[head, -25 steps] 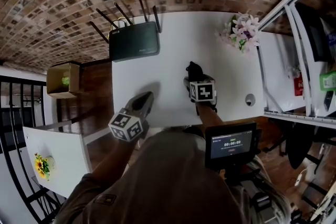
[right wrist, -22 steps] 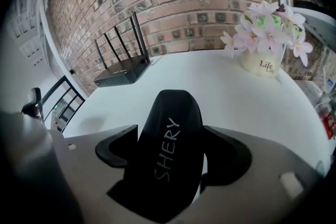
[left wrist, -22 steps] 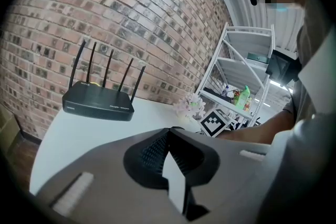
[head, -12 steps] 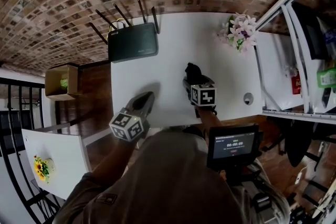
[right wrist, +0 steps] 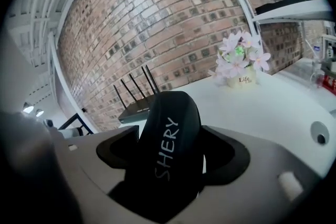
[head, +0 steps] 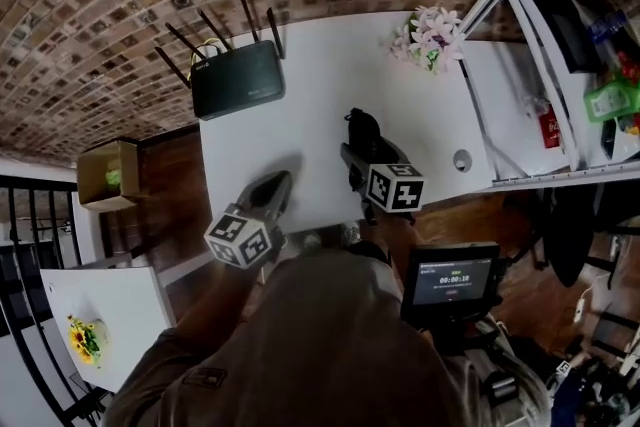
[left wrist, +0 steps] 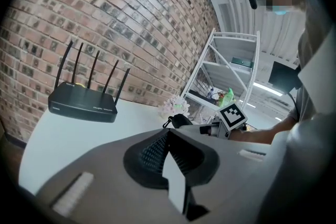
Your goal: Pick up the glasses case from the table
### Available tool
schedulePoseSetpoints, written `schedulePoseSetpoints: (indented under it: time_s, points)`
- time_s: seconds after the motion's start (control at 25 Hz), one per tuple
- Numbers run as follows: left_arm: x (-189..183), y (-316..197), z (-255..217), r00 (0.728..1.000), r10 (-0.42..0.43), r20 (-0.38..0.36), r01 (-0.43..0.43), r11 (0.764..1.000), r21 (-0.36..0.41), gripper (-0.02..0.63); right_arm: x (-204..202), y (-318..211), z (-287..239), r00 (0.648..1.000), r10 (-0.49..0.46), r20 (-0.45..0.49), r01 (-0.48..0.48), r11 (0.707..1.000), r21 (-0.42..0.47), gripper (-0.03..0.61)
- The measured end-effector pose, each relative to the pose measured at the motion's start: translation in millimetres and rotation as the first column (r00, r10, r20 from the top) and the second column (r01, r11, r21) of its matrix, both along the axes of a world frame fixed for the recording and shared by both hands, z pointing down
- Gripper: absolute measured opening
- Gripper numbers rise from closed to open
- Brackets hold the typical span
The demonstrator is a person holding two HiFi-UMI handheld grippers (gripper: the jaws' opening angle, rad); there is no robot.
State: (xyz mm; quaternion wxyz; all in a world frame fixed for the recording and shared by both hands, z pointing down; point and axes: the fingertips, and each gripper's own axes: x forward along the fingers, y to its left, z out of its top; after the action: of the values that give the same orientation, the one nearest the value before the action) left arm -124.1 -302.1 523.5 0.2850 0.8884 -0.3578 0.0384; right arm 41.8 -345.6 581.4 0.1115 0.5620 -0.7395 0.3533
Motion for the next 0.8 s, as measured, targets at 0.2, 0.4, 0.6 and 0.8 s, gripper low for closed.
schedulePoseSetpoints:
  time_s: [0.2, 0.4, 0.6, 0.8]
  points:
    - [9.4, 10.5, -17.8, 0.999, 0.033, -0.034, -0.032, 0.999, 0.034, 0.002, 3.3, 18.7, -45.4, 0.995, 0.033, 0.093, -0.042, 0.994, 0.098, 0.380]
    - [25.9, 22.4, -33.9, 0.998, 0.030, -0.060, -0.027, 0.998, 0.064, 0.002, 10.5, 38.2, -87.4, 0.972, 0.012, 0.236, -0.061, 0.978, 0.201, 0.380]
    - [47.3, 37.4, -50.5, 0.998, -0.003, -0.065, 0.010, 0.995, 0.096, 0.002, 24.0, 59.9, -115.9, 0.944, -0.041, 0.328, -0.046, 0.966, 0.253, 0.380]
    - [81.1, 66.7, -64.3, 0.998, -0.036, -0.057, 0.043, 0.993, 0.113, 0.002, 47.3, 92.0, -130.1, 0.918, -0.110, 0.380, 0.001, 0.961, 0.276, 0.382]
